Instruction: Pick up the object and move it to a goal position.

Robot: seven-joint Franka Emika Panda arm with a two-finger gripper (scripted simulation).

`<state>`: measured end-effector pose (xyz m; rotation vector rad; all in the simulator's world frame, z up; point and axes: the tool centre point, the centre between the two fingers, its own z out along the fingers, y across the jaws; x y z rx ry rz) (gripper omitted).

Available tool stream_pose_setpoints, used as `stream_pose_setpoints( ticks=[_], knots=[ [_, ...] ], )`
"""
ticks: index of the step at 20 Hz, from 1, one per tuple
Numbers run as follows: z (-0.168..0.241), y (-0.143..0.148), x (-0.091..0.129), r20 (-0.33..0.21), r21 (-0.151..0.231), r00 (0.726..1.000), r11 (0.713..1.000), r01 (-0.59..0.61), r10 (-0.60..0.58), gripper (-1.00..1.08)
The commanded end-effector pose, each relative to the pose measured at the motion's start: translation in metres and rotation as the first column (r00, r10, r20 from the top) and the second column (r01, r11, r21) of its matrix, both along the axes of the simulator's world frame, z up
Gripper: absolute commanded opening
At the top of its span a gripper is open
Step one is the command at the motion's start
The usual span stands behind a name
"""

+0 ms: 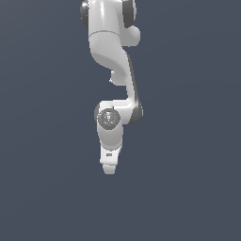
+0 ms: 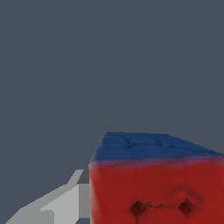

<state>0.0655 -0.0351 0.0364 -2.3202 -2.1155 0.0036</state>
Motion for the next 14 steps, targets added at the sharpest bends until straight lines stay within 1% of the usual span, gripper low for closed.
stream_pose_setpoints(
  ticks=[1,14],
  knots=[
    [0.003,0.024,0.007,0.002,0.0,1.0,1.0,-0.002,0.002,-1.0],
    [0.016,0.157,0.044,0.003,0.0,1.0,1.0,-0.001,0.001,-1.0]
  ],
)
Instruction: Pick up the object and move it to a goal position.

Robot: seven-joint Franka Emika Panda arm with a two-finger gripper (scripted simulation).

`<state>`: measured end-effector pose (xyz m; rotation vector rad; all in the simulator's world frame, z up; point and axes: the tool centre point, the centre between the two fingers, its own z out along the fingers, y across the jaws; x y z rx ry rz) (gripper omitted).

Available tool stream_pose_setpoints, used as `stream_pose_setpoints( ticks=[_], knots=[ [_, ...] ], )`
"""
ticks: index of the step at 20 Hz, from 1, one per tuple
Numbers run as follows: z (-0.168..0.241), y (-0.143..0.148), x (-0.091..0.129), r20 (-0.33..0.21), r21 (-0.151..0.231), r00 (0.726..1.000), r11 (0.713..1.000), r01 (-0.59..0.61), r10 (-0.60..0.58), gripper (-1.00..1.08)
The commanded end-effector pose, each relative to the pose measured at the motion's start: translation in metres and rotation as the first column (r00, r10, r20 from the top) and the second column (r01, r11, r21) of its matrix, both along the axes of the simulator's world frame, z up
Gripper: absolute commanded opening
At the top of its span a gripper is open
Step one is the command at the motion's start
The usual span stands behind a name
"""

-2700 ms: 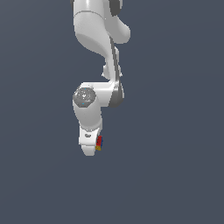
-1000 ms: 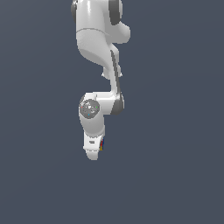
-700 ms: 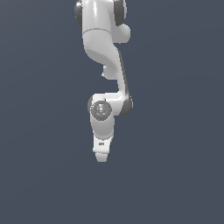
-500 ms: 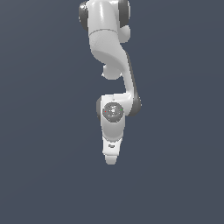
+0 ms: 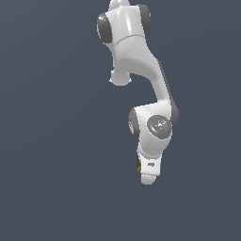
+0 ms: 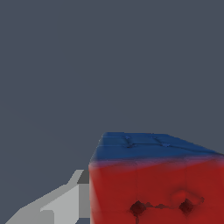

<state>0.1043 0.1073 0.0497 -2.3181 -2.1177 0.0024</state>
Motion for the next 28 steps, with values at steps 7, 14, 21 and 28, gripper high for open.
stream_pose_setpoints(
  ticks=[7,14,21,28],
  knots=[
    [0.007,0.065,0.02,0.002,0.0,1.0,1.0,0.001,-0.001,-1.0],
    [0.01,0.096,0.031,0.002,0.0,1.0,1.0,0.001,-0.001,-1.0],
    [0.011,0.109,0.036,0.002,0.0,1.0,1.0,0.001,-0.001,-1.0],
    [0.012,0.112,0.037,0.002,0.0,1.0,1.0,0.001,-0.001,-1.0]
  ],
)
